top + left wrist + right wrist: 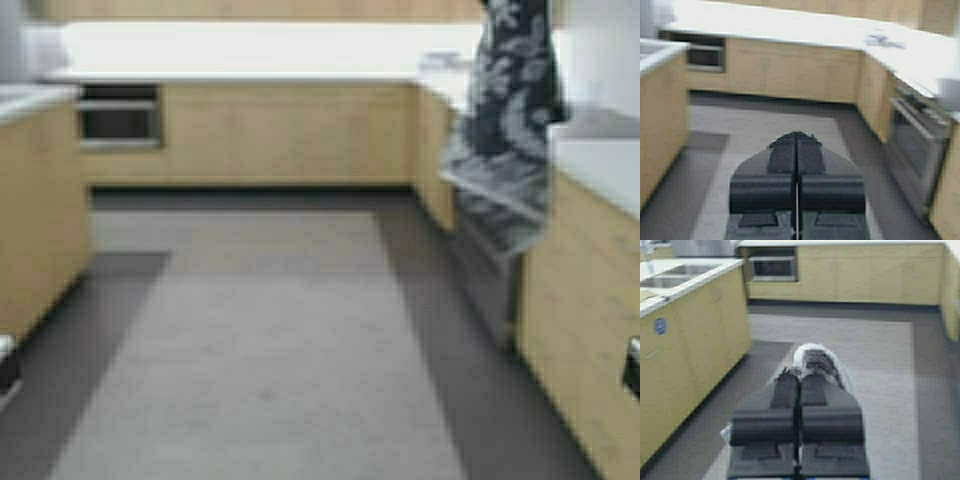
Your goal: Get the cloth and wipe up the spill under the wine glass
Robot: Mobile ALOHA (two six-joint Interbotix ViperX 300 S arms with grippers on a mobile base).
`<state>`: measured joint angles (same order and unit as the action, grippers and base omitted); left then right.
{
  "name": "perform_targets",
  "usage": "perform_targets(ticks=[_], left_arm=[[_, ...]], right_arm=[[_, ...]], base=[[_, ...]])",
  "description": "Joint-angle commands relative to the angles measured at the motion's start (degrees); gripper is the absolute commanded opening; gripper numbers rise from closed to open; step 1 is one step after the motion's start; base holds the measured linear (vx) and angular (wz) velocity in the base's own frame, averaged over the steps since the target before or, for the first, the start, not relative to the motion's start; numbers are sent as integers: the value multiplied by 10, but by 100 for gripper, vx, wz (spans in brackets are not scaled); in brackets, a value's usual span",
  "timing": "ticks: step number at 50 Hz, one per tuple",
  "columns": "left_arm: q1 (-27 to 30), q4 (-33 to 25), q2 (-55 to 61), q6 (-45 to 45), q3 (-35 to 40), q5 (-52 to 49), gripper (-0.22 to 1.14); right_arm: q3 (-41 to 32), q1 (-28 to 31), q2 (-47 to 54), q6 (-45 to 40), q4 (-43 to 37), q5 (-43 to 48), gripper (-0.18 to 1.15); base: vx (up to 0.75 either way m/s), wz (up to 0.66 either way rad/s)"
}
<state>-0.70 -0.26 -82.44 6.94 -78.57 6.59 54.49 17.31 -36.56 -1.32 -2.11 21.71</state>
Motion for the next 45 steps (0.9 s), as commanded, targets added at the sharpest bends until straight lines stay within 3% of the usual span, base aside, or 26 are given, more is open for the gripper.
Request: perform_targets(ticks=[1, 45], left_arm=[[1, 1, 11, 2, 6, 3, 2], [1, 1, 40, 0, 9, 8, 2]], right_arm=[[-10, -3, -4, 0, 0, 14, 6], [-5, -3, -22, -4, 0, 21, 6]], base=[[5, 50], [7, 50]])
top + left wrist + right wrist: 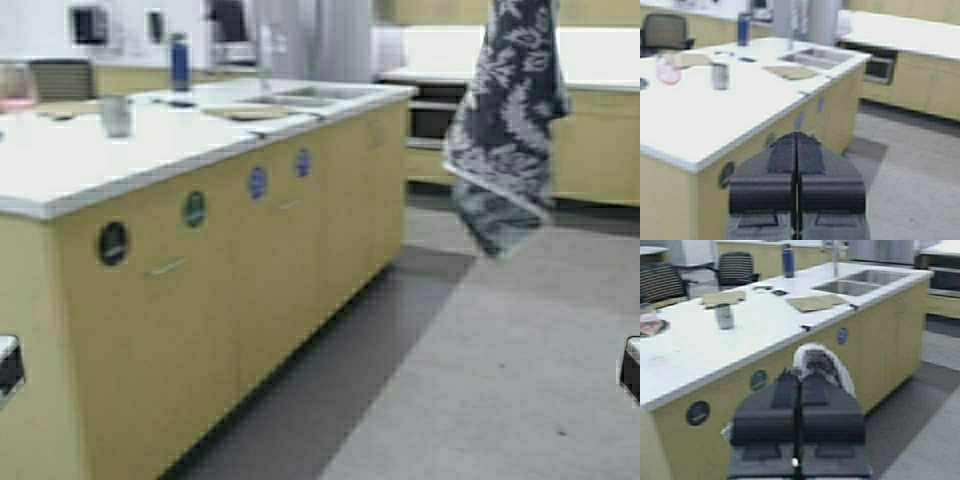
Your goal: Get the cloth and wipe up the spill under the wine glass
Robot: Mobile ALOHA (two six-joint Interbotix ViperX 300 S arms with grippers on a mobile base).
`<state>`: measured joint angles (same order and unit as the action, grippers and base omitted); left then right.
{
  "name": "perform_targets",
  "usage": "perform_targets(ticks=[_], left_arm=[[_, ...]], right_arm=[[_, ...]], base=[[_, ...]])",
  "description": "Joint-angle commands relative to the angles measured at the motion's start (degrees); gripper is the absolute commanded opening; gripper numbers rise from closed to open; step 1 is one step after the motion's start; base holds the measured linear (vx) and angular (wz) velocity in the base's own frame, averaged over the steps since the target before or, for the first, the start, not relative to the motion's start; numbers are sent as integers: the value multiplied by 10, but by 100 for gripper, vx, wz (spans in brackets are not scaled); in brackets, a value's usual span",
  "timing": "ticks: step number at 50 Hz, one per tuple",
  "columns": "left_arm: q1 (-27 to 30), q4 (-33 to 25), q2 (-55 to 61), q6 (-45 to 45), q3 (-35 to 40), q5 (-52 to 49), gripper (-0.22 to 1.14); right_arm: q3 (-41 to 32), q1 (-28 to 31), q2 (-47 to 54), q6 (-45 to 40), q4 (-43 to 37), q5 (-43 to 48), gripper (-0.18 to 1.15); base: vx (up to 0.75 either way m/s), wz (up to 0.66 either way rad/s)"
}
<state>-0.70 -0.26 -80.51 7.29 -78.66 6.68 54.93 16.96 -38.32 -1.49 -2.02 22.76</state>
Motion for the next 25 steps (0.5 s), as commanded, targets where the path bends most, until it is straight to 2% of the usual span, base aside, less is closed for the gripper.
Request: perform_targets(ticks=[1, 13, 25], left_arm=[[1, 0, 21, -4, 10, 9, 2], [1, 4, 55, -11, 9, 40, 2], [1, 34, 156, -12, 29, 91, 2]], right_arm=[[-10, 1, -4, -2, -1, 11, 6], [-14, 1, -4, -4, -1, 16, 6], [-18, 1, 0, -3, -1, 25, 6]], base=[[7, 34], [7, 31], [7, 23]])
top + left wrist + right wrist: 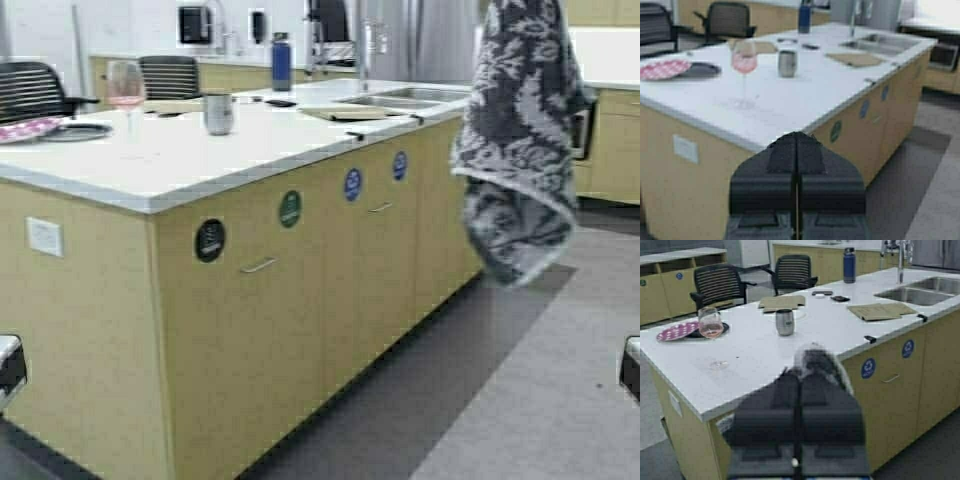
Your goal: Get the cloth and wipe up the spill under the wine glass
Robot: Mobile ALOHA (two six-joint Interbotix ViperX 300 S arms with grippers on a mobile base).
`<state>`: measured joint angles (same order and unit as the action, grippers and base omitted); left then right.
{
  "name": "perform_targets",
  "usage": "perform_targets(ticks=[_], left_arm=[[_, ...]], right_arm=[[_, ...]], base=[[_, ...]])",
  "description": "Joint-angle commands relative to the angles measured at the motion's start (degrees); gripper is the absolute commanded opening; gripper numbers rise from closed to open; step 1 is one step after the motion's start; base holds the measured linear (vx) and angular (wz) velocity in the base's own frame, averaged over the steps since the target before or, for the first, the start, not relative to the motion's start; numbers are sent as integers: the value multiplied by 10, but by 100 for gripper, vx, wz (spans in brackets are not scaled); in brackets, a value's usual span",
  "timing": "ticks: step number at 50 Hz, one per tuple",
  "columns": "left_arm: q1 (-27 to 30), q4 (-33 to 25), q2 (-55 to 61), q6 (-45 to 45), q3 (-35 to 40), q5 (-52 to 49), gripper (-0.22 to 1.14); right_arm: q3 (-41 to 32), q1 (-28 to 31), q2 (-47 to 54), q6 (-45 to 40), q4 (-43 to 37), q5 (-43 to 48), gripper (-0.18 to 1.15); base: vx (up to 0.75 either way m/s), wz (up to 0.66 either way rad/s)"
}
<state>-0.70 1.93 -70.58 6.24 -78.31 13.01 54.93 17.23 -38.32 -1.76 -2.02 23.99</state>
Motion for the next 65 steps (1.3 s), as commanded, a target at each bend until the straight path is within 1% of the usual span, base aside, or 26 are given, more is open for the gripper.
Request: perform_targets(ticks=[1, 6, 13, 25, 30, 35, 42, 51, 60, 65], left_arm=[[1, 13, 68, -1, 27, 32, 2], [1, 14, 109, 0, 35, 38, 2], [1, 13, 132, -2, 40, 38, 2], [0, 16, 153, 0, 53, 42, 2], [1, 18, 165, -1, 69, 45, 2], [1, 31, 196, 0, 92, 52, 2], [1, 36, 271, 3, 131, 81, 2], [-4, 36, 396, 12, 178, 142, 2], [-48, 25, 519, 12, 218, 210, 2], [-82, 25, 592, 12, 245, 247, 2]], right_arm=[[-18, -2, 1, 0, -1, 14, 6], [-28, -2, 11, 0, -1, 15, 6], [-37, -2, 21, 1, -1, 15, 6], [-20, -2, 18, 0, -1, 15, 6], [-5, -2, 8, -1, -1, 15, 6], [-5, -2, 1, -1, -1, 15, 6], [-11, -2, 1, 0, -1, 17, 6], [-14, -2, 2, 0, -1, 17, 6], [-13, -2, 2, -2, -1, 16, 6], [-11, -2, 0, -2, -1, 17, 6]], base=[[7, 16], [8, 12], [12, 6], [20, 6], [23, 7], [24, 10], [23, 11], [23, 13], [22, 16], [22, 21]])
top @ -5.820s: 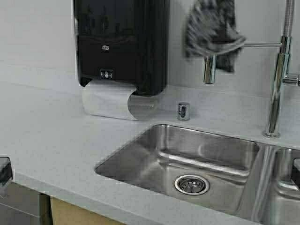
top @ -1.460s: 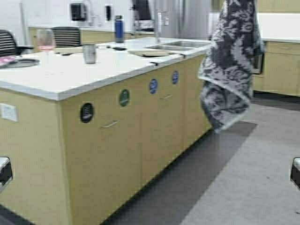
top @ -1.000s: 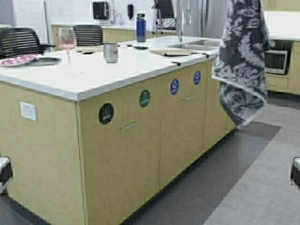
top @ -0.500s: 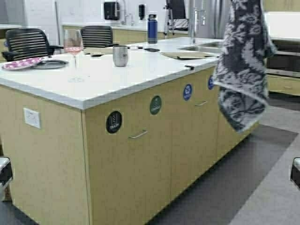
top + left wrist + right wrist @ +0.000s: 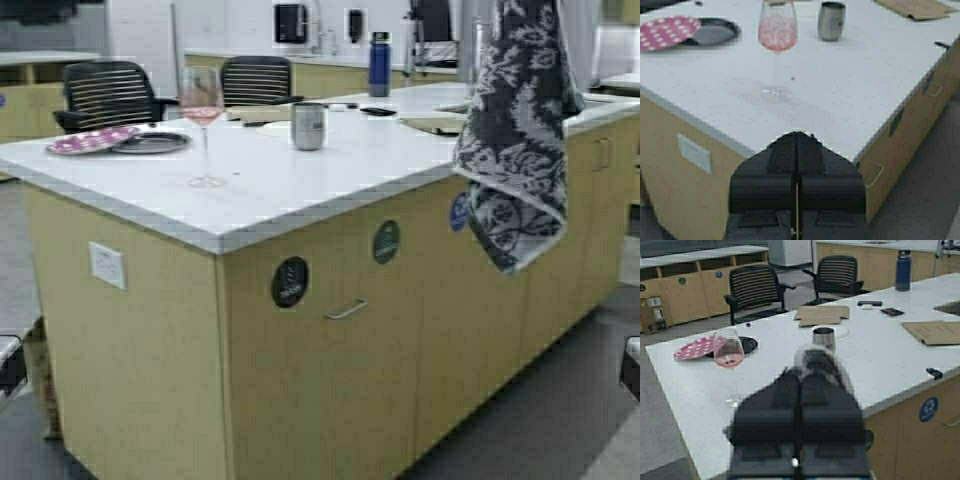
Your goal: Get the cloth and wipe up the spill under the wine glass
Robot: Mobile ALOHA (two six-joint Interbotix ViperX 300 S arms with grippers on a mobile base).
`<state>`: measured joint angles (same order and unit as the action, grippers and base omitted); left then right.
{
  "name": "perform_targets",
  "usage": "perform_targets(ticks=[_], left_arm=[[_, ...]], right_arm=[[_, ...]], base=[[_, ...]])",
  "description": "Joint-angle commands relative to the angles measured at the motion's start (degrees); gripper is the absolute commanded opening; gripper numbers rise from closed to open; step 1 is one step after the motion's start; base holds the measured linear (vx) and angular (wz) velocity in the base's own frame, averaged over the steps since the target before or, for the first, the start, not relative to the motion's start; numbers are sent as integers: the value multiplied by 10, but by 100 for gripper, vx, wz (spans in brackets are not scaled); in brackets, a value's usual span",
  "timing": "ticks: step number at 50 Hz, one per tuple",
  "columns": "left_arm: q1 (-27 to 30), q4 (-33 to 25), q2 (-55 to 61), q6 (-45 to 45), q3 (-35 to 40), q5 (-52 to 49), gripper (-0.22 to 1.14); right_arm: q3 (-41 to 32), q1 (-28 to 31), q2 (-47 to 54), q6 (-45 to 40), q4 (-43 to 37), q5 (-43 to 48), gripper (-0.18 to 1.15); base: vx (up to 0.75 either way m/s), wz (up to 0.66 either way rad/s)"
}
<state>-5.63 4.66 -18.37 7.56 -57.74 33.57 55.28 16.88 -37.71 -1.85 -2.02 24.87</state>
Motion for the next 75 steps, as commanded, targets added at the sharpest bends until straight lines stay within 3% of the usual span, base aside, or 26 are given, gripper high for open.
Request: perform_targets(ticks=[1, 13, 46, 67, 75], left_arm=[[-40, -3, 83, -1, 45, 51, 2], [-81, -40, 182, -11, 58, 173, 2], [-83, -48, 367, -54, 142, 226, 2], [-83, -47, 441, -57, 134, 325, 2], [-83, -43, 458, -57, 121, 332, 9]], right_arm=[[-14, 2, -7, -1, -1, 8, 6], [-13, 2, -9, 2, -1, 8, 6], [-20, 2, 6, 10, 1, 8, 6], [-11, 2, 15, 20, 1, 8, 6], [-8, 2, 15, 20, 2, 7, 6]], base=[[21, 23], [20, 24], [19, 4], [20, -7], [19, -5]])
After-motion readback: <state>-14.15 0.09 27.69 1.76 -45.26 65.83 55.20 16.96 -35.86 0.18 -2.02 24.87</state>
